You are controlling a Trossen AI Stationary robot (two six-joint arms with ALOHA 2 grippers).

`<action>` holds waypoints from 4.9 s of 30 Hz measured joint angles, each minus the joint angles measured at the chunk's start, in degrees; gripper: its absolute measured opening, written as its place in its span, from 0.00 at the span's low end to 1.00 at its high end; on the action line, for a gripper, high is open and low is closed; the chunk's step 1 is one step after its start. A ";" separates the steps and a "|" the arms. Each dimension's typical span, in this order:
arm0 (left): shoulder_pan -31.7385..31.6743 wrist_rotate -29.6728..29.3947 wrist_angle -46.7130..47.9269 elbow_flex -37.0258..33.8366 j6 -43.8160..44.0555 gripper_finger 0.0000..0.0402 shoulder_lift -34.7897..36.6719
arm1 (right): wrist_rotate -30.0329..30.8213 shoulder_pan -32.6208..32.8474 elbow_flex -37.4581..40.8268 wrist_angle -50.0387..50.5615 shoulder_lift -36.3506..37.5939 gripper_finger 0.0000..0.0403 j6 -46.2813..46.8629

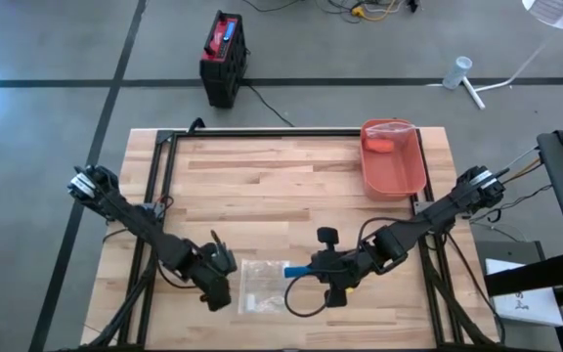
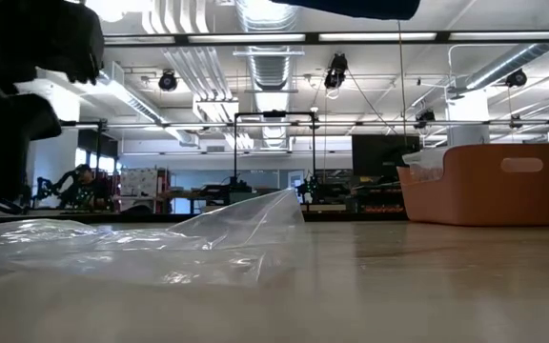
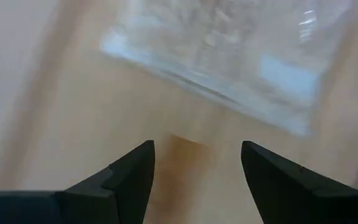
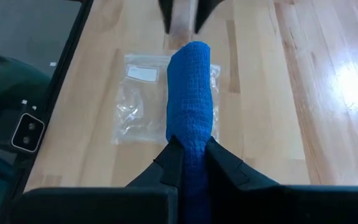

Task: Roll bandage
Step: Put the blue bandage into the transparent zip bag

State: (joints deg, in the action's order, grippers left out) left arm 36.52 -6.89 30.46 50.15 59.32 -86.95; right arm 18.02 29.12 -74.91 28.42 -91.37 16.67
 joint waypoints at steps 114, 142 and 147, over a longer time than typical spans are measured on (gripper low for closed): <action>-22.31 -18.15 -29.72 6.51 -9.32 0.00 -4.62 | 20.99 -7.58 0.52 17.26 -6.63 0.06 27.77; -20.75 -30.85 -29.48 6.40 -16.71 0.00 -7.28 | 4.33 -14.03 0.35 8.44 -3.79 0.06 22.58; -19.32 -30.74 -32.43 6.30 -23.42 0.00 -7.28 | 1.20 -14.95 0.35 7.78 -1.92 0.07 26.72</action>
State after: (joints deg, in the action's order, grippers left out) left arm 17.21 -37.63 -1.97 56.45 35.90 -94.24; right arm 19.22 14.17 -74.56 36.21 -93.30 43.39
